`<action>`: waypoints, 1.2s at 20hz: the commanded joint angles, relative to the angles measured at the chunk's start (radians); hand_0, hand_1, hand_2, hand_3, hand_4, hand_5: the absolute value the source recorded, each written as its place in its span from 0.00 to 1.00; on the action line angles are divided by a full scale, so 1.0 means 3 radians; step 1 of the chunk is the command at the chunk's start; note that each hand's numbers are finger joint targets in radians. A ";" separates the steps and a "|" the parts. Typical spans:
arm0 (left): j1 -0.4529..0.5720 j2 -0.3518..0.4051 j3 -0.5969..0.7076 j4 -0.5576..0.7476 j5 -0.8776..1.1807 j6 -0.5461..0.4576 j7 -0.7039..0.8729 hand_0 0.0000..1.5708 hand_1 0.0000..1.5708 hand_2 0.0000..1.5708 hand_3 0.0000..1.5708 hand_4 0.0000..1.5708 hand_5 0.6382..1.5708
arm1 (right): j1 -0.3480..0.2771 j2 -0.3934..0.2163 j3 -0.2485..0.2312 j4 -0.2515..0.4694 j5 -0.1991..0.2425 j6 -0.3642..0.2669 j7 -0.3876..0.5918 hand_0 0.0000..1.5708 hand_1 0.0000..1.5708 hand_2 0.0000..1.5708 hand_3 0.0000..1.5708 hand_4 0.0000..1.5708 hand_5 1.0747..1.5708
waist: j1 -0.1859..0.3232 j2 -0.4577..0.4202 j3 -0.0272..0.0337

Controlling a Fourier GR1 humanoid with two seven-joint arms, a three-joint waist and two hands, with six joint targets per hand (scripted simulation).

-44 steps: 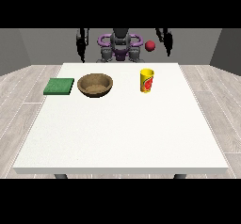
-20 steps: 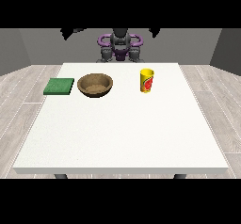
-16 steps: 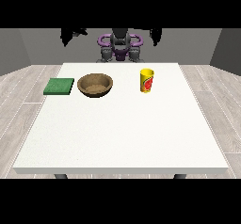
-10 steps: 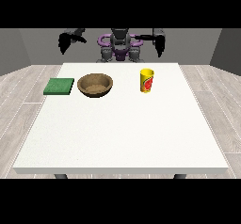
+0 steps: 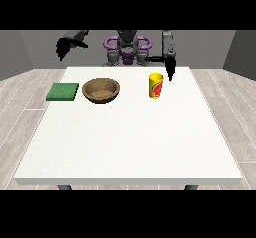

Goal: Pick the cup and pour the ball into the bowl, then pick the bowl and place it on the pad

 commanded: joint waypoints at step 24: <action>-0.0599 0.0051 -0.0421 0.1474 -0.1447 0.1765 -0.0223 0.82 0.82 1.00 1.00 0.76 0.97 | -0.0271 -0.0484 -0.0303 0.0400 -0.0500 0.0387 0.0625 0.00 0.00 0.00 0.15 0.10 1.00 | -0.0299 -0.0614 0.0010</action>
